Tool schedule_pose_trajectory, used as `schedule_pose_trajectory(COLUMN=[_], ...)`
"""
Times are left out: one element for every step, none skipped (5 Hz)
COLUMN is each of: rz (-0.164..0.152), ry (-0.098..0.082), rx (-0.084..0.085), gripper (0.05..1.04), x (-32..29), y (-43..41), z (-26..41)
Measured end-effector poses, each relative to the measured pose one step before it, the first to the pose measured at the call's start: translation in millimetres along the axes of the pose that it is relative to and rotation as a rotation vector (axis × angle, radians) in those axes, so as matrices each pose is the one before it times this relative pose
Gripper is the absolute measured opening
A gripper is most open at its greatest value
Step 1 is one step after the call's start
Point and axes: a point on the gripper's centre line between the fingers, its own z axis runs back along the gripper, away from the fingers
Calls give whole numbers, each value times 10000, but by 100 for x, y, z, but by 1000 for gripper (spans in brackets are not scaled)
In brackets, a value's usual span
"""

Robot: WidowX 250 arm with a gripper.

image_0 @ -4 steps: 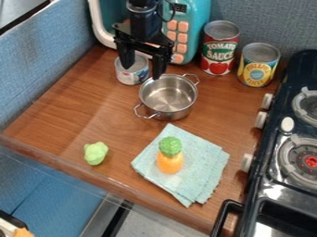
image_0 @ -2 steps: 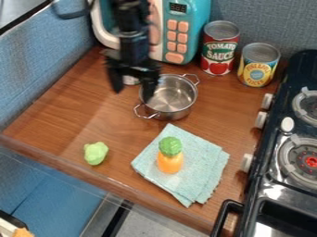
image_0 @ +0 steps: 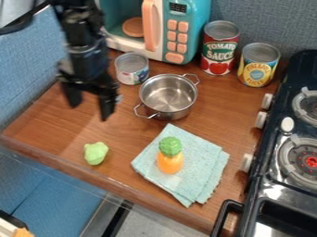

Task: Take the green object and put in the pot.

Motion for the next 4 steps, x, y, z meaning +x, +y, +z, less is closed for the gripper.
schedule_pose_trajectory(rz=[-104, -90, -192, 17], ry=[156, -174, 164, -160], rx=[289, -269, -280, -137], gripper=[999, 999, 999, 999], x=[-1724, -863, -698, 398], y=[628, -419, -1028, -778], z=[-1299, -989, -1452, -943])
